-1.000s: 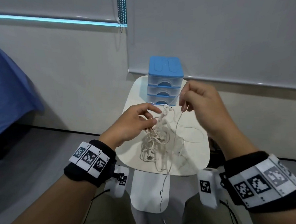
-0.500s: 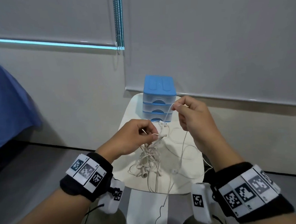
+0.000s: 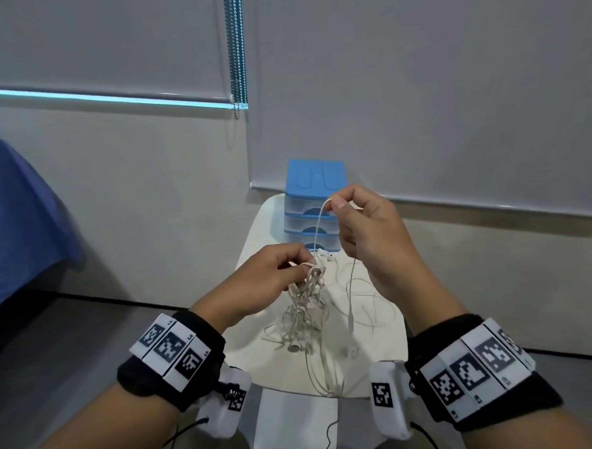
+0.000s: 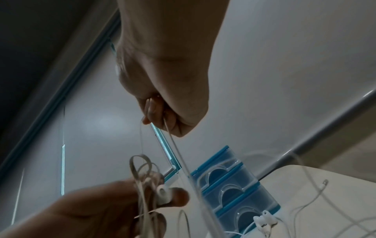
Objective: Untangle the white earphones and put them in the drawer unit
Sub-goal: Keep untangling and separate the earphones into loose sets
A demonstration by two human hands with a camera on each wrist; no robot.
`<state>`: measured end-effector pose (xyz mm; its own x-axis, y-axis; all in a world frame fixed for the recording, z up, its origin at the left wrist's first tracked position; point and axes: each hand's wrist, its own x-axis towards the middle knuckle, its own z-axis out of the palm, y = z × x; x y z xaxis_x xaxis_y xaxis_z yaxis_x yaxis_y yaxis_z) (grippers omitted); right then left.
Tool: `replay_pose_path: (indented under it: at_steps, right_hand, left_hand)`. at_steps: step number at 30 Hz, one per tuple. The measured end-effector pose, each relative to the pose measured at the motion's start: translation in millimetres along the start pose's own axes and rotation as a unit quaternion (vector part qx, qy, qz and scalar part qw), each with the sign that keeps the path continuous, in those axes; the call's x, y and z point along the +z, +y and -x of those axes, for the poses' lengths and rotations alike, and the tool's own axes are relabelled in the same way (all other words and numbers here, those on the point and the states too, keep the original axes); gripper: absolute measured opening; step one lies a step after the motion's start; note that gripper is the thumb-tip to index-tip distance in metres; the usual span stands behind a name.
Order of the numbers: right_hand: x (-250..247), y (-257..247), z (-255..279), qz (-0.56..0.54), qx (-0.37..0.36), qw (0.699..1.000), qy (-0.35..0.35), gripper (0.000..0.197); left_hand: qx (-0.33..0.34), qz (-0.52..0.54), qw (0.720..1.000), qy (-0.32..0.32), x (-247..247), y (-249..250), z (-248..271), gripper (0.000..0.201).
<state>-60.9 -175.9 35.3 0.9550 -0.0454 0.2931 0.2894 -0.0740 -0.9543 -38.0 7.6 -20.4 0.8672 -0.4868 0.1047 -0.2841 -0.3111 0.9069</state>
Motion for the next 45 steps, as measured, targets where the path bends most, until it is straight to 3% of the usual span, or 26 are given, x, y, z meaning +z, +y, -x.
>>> replay_pose_path:
  at_steps: [5, 11, 18, 25, 28, 32, 38, 42, 45]
  right_hand:
    - [-8, 10, -2, -0.063, 0.054, 0.991, 0.107, 0.023]
    - [-18, 21, 4, -0.136, 0.115, 0.973, 0.146, 0.019]
    - [-22, 19, -3, -0.192, 0.165, 0.958, 0.132, 0.011]
    - [-18, 24, -8, -0.132, 0.196, 0.965, 0.110, 0.016]
    - [-18, 22, -7, -0.128, 0.191, 0.968, 0.103, 0.015]
    - [-16, 7, -5, -0.120, 0.156, 0.978, 0.068, 0.017]
    - [-20, -18, -5, 0.037, 0.066, 0.997, -0.014, 0.020]
    - [-28, -22, -4, 0.116, 0.042, 0.992, -0.040, 0.022]
    - [-27, -27, -2, 0.112, 0.032, 0.991, -0.061, 0.023]
  left_hand:
    - [0.015, 0.135, 0.991, 0.014, 1, 9, 5, 0.021]
    - [0.007, 0.181, 0.983, 0.040, 8, -1, 0, 0.020]
    - [0.011, 0.114, 0.993, 0.032, 23, 0, 3, 0.013]
    - [0.008, 0.148, 0.988, 0.039, 20, -4, 5, 0.024]
    - [-0.004, 0.155, 0.988, 0.022, 22, -7, 5, 0.023]
    - [-0.033, 0.065, 0.997, 0.031, 23, -15, 0, 0.021]
    - [-0.083, -0.068, 0.994, 0.011, 17, -22, -15, 0.023]
    - [-0.045, -0.105, 0.993, 0.011, 6, -6, -12, 0.032]
    - [-0.003, -0.098, 0.992, -0.080, 15, 19, -3, 0.037]
